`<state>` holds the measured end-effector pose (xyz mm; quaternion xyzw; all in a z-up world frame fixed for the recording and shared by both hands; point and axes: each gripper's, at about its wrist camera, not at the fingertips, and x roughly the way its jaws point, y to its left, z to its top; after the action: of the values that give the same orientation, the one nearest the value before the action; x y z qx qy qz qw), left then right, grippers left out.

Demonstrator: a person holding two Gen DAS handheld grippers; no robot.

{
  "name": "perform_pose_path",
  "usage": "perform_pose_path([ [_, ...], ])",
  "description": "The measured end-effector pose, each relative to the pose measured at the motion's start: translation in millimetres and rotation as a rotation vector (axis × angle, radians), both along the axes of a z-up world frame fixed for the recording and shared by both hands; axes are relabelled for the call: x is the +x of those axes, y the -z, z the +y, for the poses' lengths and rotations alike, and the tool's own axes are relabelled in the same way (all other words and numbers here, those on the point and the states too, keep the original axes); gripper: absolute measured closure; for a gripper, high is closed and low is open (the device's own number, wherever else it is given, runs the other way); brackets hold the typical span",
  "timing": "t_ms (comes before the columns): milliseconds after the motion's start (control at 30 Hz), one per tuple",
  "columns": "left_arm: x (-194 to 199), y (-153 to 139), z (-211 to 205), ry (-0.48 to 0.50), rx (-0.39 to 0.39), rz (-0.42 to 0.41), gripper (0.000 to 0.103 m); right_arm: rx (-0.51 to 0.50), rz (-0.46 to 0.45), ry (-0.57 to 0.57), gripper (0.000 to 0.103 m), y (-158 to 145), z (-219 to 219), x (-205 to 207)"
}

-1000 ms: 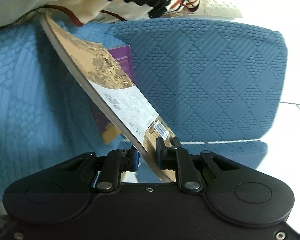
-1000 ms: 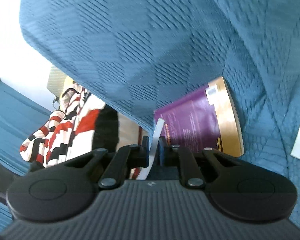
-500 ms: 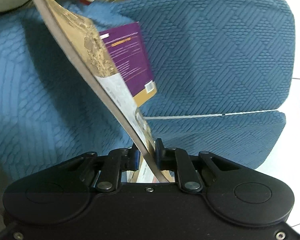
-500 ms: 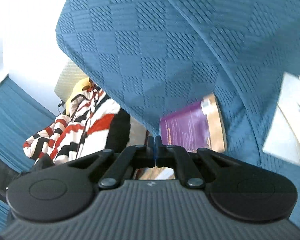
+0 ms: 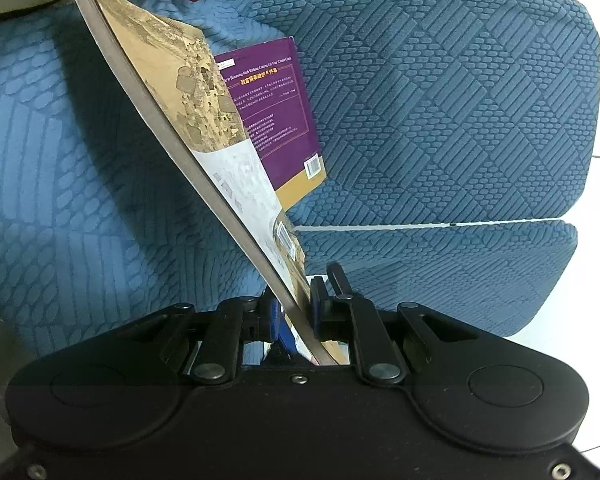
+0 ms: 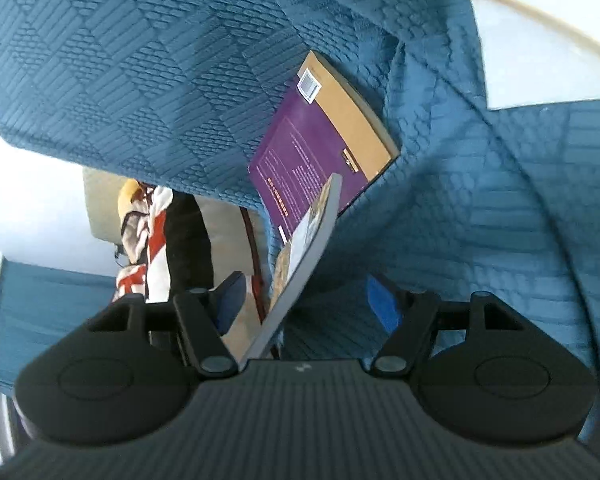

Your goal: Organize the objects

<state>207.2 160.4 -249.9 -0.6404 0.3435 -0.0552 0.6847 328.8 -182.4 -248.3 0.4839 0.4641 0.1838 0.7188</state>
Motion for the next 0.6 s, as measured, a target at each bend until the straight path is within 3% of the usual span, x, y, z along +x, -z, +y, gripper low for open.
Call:
perform_pose_path([
  [167,-3.6,-0.3,2.2,0.003,0.007,0.000,0.090,-0.037,0.011,0.044,0.035,11.7,9.1,23.9],
  [233,-5.9,-1.7,4.0,0.001,0.010,-0.003,0.090,-0.066,0.011,0.048,0.044,14.1,12.0,32.8],
  [267,-6.9,-2.5,5.3,0.000,0.012,-0.005,0.090,-0.085,0.021,0.035,0.060,15.5,14.2,36.7],
  [300,-8.1,-3.9,6.8,-0.003,0.021,-0.002,0.090,-0.092,0.022,0.009,0.084,15.5,17.7,39.8],
  [367,-11.1,-9.4,9.6,-0.013,0.051,-0.007,0.090,-0.111,0.002,-0.022,0.084,6.7,21.2,40.0],
  [533,-18.4,-26.3,18.7,-0.025,0.010,-0.068,0.088,-0.117,-0.161,-0.028,0.091,-45.0,20.0,21.2],
  [600,-20.1,-36.6,16.9,-0.011,0.007,-0.099,0.088,-0.162,-0.213,-0.042,0.090,-67.0,19.9,11.5],
])
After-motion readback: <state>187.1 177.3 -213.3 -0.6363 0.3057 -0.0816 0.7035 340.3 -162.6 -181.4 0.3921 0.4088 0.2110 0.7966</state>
